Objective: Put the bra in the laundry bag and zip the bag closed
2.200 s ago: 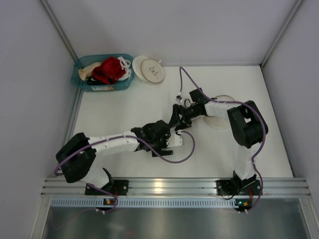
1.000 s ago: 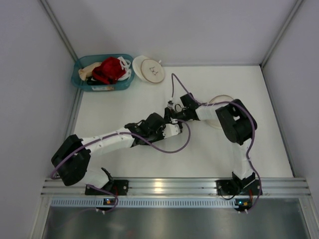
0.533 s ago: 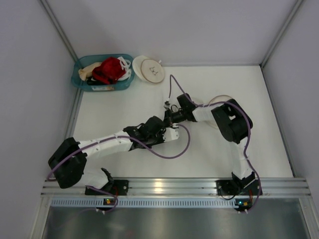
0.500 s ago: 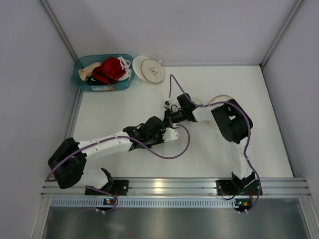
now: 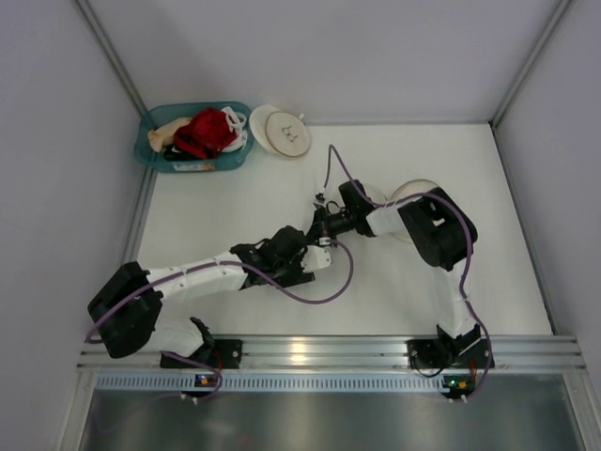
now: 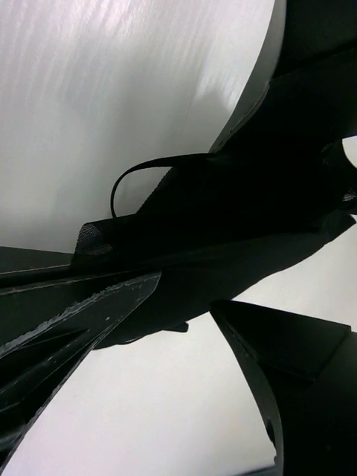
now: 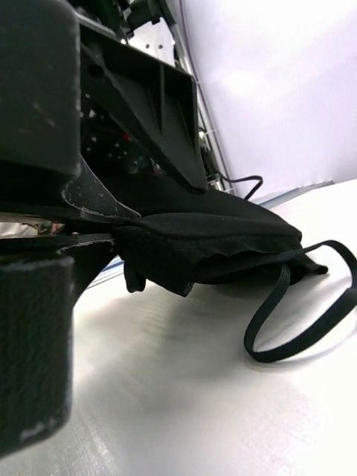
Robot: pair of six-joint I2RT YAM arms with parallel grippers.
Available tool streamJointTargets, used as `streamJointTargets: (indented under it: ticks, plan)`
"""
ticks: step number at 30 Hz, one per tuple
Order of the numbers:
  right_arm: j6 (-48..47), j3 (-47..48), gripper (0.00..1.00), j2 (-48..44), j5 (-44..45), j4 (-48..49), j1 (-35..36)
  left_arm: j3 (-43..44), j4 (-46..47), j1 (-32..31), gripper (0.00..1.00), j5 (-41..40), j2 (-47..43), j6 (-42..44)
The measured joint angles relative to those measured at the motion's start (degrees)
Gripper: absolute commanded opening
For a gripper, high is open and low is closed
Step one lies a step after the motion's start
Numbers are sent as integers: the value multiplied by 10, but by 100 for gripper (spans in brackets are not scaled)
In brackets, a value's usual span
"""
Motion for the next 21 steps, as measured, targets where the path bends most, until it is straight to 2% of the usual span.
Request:
streamJointTargets:
  ticks: [2, 6, 7, 8, 9, 10, 11, 12, 15, 18, 21]
  plan:
    - [7, -2, 0, 0, -1, 12, 0, 0, 2, 0, 74, -10, 13, -2]
    - [12, -2, 0, -3, -1, 16, 0, 0, 3, 0, 38, -20, 44, -4]
    - [10, -2, 0, -5, -2, 14, 0, 0, 3, 0, 22, -20, 44, -5]
    - [4, -2, 0, -8, -2, 9, 0, 0, 6, 0, 14, -21, 43, -8]
    - [-7, -2, 5, -13, -1, 0, 0, 2, 7, 0, 5, -21, 42, -9]
    - [-23, -2, 13, -19, 1, -15, 0, 3, 8, 0, 0, -21, 41, -10]
    - [-42, -1, 23, -25, 5, -35, 0, 3, 7, 0, 0, -20, 38, -12]
    - [-59, 2, 46, -32, 8, -57, 0, 3, 6, 0, 0, -18, 35, -16]
    - [-136, 32, 75, -56, 31, -160, -4, 7, -10, 3, 0, 4, 14, -28]
    - [-241, 92, 87, -89, 71, -278, -15, 14, -34, 10, 0, 42, -19, -42]
    - [-335, 159, 91, -130, 115, -373, -40, 24, -53, 18, 0, 80, -51, -54]
